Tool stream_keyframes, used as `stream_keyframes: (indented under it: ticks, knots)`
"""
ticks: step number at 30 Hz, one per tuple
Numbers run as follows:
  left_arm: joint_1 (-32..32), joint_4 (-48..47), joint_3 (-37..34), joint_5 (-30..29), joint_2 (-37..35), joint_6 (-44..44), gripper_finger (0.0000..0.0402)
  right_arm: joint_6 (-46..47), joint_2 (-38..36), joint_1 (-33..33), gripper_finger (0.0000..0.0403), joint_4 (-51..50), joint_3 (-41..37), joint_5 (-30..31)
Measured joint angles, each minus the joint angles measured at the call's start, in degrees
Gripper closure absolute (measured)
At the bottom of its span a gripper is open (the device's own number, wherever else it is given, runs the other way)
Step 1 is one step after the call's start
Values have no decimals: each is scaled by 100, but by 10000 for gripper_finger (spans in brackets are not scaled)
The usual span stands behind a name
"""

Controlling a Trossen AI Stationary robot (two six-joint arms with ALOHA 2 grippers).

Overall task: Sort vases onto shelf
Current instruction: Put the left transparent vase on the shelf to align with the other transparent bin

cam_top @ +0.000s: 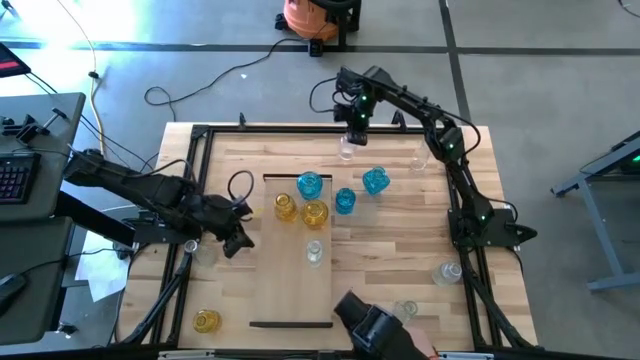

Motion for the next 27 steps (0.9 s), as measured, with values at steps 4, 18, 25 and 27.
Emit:
stream_keyframes:
  ticks: [4,18,25,27]
  knots:
    - [0,-13,0,-11,-1,-28,401,2,-7,94,403,-191,2,54]
    - [67,-271,0,-313,-3,236,401,369,-1090,156,403,-415,20,433]
    - [473,-271,0,-518,-3,669,401,508,-1908,277,403,-648,22,926]
    - [603,-271,0,-535,-3,825,401,659,-2106,339,403,-732,22,1060]
